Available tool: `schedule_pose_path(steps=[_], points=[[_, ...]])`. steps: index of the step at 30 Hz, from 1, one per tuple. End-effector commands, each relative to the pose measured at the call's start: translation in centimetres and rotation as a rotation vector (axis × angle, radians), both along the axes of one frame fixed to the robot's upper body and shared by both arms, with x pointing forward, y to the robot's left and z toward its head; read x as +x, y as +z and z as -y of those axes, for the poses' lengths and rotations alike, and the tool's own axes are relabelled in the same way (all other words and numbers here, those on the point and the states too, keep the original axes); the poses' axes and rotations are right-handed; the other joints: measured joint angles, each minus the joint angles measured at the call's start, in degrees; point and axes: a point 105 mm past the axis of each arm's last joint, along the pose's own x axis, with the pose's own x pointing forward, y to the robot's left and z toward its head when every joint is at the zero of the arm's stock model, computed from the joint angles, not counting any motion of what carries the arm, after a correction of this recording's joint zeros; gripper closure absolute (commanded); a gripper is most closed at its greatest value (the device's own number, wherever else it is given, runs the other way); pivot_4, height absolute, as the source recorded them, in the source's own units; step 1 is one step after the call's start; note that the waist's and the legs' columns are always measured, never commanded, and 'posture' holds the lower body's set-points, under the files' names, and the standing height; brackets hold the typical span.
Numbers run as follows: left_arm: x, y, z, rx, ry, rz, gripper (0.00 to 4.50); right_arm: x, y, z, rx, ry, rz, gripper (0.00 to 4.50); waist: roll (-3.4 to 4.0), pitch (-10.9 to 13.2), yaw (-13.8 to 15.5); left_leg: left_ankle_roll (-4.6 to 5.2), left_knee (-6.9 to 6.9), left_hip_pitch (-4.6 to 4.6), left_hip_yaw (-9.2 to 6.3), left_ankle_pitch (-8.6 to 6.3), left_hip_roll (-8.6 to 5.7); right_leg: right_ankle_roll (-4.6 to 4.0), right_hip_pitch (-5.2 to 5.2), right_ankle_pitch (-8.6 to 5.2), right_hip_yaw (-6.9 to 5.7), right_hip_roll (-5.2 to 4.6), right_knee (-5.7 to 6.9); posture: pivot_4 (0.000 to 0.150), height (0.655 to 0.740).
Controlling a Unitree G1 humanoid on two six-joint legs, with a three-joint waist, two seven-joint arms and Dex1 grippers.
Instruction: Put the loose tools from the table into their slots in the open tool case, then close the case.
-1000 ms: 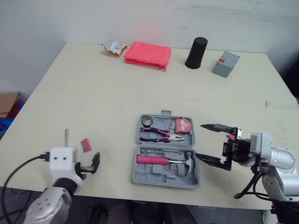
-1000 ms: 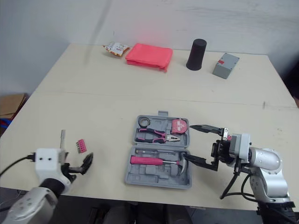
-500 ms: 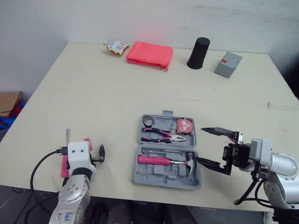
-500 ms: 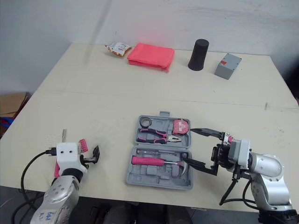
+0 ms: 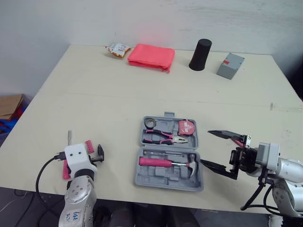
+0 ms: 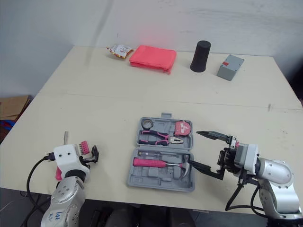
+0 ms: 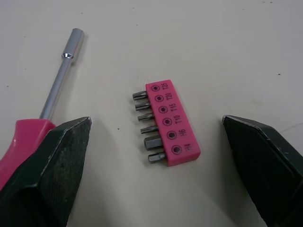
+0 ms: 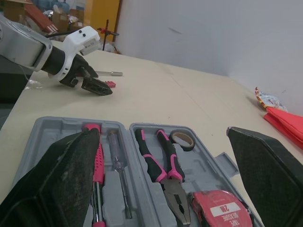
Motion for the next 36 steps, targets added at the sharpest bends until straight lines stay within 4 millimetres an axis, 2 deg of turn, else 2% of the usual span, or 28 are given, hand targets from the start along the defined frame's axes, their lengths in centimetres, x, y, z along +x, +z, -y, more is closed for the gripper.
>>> schedule_pose_path(steps=[1,3,4,5,7,11,12,17,21,23,25,28,33,36], points=[[-0.8,-3.2,-0.7,-0.037,0.026,-0.141,0.03,-0.3,1.3,0.1,-0.010,-0.009,0.051,0.00,0.00,0.00,0.12,0.00,0.00,0.07,0.00,0.00,0.00,0.00,0.05,0.00,0.01,0.00,0.00,0.150,0.7400],[-0.8,-3.6,-0.6,-0.048,0.021,-0.157,0.03,-0.2,1.4,0.0,-0.011,-0.011,0.054,0.00,0.00,0.00,0.26,0.01,-0.02,0.18,0.01,0.00,-0.01,0.00,0.14,0.00,0.02,-0.02,0.00,0.150,0.7400],[-0.7,-3.6,-0.6,-0.047,0.019,-0.161,0.56,-0.2,1.5,-0.1,-0.011,-0.014,0.055,0.00,0.01,-0.01,0.27,0.02,-0.03,0.23,0.01,0.01,-0.02,-0.01,0.17,0.01,0.02,-0.02,0.00,0.150,0.7400],[-0.6,-3.8,-0.6,-0.049,0.014,-0.165,0.82,-0.1,1.6,-0.1,-0.013,-0.015,0.056,0.00,0.01,-0.01,0.22,0.02,-0.04,0.25,0.02,0.01,-0.01,-0.04,0.18,0.02,0.03,-0.02,0.00,0.150,0.7400],[-0.6,-3.9,-0.6,-0.051,0.012,-0.170,1.64,0.0,1.7,-0.1,-0.014,-0.020,0.059,0.00,0.02,-0.01,0.05,0.02,-0.08,0.29,0.06,0.01,0.00,-0.09,0.20,0.05,0.04,-0.02,0.00,0.150,0.7400],[-0.6,-4.1,-0.7,-0.059,0.027,-0.183,3.55,0.1,1.8,-0.2,-0.015,-0.027,0.061,0.00,0.21,-0.13,-0.43,0.01,-0.21,0.42,0.08,0.02,0.01,-0.18,0.20,0.07,0.09,0.02,0.00,0.150,0.7400],[-0.8,-4.3,-0.9,-0.064,0.041,-0.187,3.80,0.1,1.8,-0.1,-0.016,-0.029,0.062,0.00,0.29,-0.17,-0.53,0.00,-0.23,0.45,0.08,0.02,0.01,-0.20,0.20,0.06,0.10,0.02,0.00,0.150,0.7400],[-0.7,-3.8,-1.5,-0.074,0.054,-0.151,3.80,0.1,1.4,0.4,-0.019,-0.043,0.058,0.00,0.34,-0.20,-1.11,0.00,-0.25,0.47,0.09,0.02,0.01,-0.20,0.20,0.06,0.16,0.04,0.00,0.150,0.7400],[1.0,-0.6,-1.4,-0.076,-0.027,0.039,3.80,-0.1,0.8,0.8,-0.021,-0.053,0.050,0.00,0.30,-0.17,-1.13,-0.01,-0.25,0.49,0.09,0.02,0.01,-0.21,0.18,0.07,0.23,0.08,0.01,0.150,0.7400],[2.3,2.9,-0.1,-0.068,-0.217,0.209,3.80,-0.2,0.4,1.2,-0.025,-0.065,0.046,0.00,0.29,-0.17,-1.00,-0.01,-0.26,0.47,0.09,0.02,0.01,-0.22,0.14,0.08,0.23,0.08,0.01,0.150,0.7400],[2.7,5.4,1.2,-0.023,-0.402,0.305,3.80,-0.4,0.2,1.4,-0.030,-0.073,0.045,0.00,-0.19,0.11,-0.90,-0.10,-0.29,0.29,0.08,0.08,0.04,-0.29,-0.04,0.10,0.19,0.09,0.02,0.150,0.7400],[2.5,8.5,3.7,0.112,-0.768,0.373,3.80,-0.7,0.1,2.0,-0.048,-0.096,0.057,0.00,-0.30,0.18,-0.59,-0.18,-0.24,0.03,0.04,0.07,0.06,-0.30,-0.11,0.14,0.04,0.03,-0.20,0.150,0.7400],[0.5,11.0,6.5,0.205,-1.276,0.325,3.80,-1.5,0.3,2.7,-0.078,-0.139,0.099,0.00,-0.15,0.17,0.21,-0.40,-0.29,-0.28,0.03,0.04,0.09,-0.27,-0.18,0.14,-0.08,0.01,-0.77,0.150,0.7400],[-1.2,11.5,8.4,0.254,-1.584,0.213,3.80,-2.4,0.5,2.9,-0.080,-0.147,0.093,0.00,-0.12,0.19,0.38,-0.45,-0.34,-0.37,0.02,0.00,0.15,-0.23,-0.21,0.11,-0.10,0.08,-0.93,0.150,0.7400]])
